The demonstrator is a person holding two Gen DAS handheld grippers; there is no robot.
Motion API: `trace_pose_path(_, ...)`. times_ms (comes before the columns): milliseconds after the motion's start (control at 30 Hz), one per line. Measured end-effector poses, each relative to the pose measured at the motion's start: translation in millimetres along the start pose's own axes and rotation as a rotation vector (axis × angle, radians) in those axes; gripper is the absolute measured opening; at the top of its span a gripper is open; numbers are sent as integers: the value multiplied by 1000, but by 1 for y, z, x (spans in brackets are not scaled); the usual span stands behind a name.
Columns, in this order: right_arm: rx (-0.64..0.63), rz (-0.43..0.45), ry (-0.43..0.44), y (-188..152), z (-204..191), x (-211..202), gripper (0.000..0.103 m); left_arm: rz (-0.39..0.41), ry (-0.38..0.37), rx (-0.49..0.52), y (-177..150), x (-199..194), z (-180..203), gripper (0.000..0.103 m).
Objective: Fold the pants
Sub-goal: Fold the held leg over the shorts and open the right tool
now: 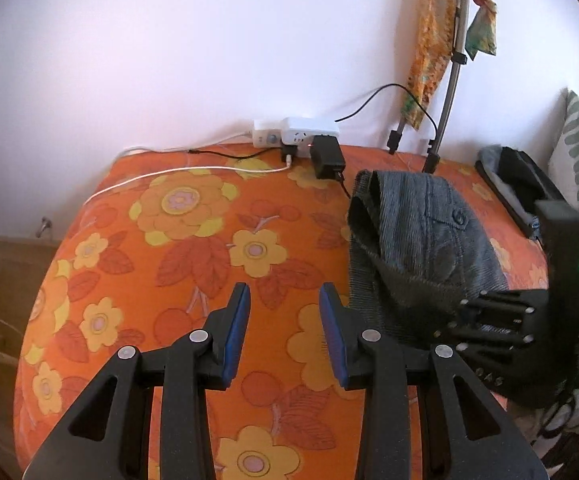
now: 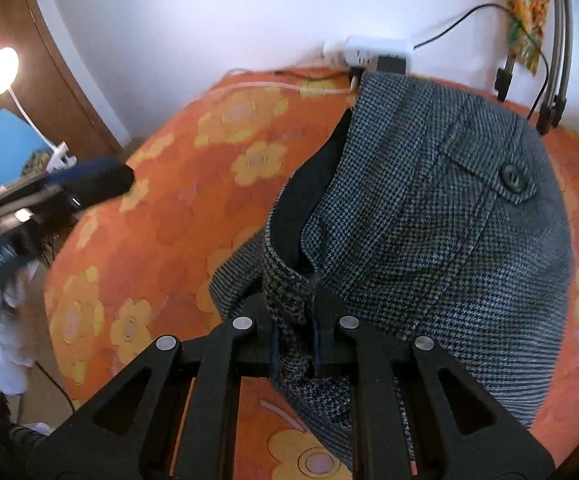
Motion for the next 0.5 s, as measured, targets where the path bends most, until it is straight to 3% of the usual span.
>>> trace_pose_path(33,-4,0,1,0,-1,1,13,0,0,-1,0,1,-1,34)
trace_pose_path(100,-7,2,34,1,-2,2,24,-1,2,-1,1,1,-2,34)
trace_pose_path(200,11,24,185,1,-2,-10,44,2,0,-7,3,1,-1,34)
trace_pose_path(367,8,143,252,0,12,-66,44,20,-36,5,6,-4,11,34)
trace_pose_path(500,28,188,195,5,42,-96,44,14,-98,42,5,-4,36,34)
Point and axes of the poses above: each gripper's, at about its wrist camera, not at the fingertips, and x roughly the way its jaws point, z to its right, y to its top, the point moved 1 cm from there along x, roughly the way its jaws point, and after that the axes turned 1 degree about y, right-handed, at the moved point
